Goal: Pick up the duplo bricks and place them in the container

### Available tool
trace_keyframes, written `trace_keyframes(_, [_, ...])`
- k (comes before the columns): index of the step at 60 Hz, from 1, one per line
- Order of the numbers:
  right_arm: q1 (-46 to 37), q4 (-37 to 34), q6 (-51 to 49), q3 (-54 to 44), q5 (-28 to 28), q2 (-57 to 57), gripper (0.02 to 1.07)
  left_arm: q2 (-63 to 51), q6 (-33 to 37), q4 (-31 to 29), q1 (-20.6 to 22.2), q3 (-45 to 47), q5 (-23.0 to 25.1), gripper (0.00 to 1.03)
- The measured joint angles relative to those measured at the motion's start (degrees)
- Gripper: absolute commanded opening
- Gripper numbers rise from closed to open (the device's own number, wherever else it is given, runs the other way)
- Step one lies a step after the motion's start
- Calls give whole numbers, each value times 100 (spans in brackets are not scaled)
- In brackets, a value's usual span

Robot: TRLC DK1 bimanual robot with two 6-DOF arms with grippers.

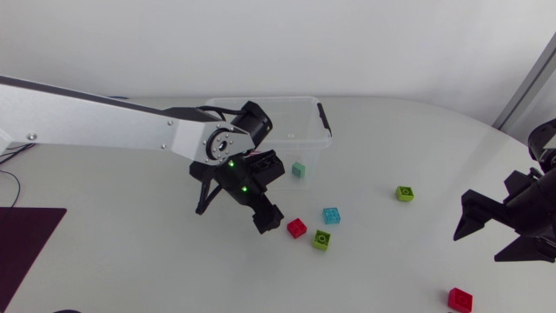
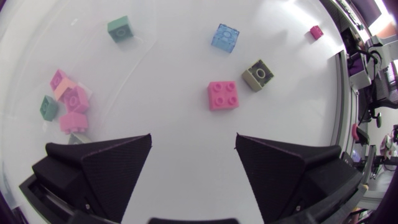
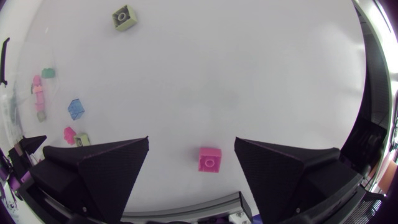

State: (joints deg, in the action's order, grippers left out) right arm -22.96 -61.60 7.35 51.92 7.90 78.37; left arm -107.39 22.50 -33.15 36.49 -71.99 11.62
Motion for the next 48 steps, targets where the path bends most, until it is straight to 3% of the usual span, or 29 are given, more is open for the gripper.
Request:
trace_keyframes(8, [-205,0,-164,-190,-2,37,102,-223,-42,-94,197,-269,35,91])
trace_keyframes(16, [-361,24,-304,-426,-13,116,102,-553,-42,-531,385,-625,109,82])
trace_keyframes(30, [-525,55,-450,-629,-17,219,102,-1005,-44,-1231,597,-1311,168,82])
trace_keyframes(32, [-529,57,-468,-629,-17,238,102,-1049,-72,-1272,627,-1405,173,75])
trace_keyframes(37, [-529,98,-470,-658,-17,293,102,-1233,-177,-1349,688,-1679,188,69])
trace_keyframes(48, [-529,184,-490,-706,-42,317,102,-1722,-328,-1526,704,-2100,31,65])
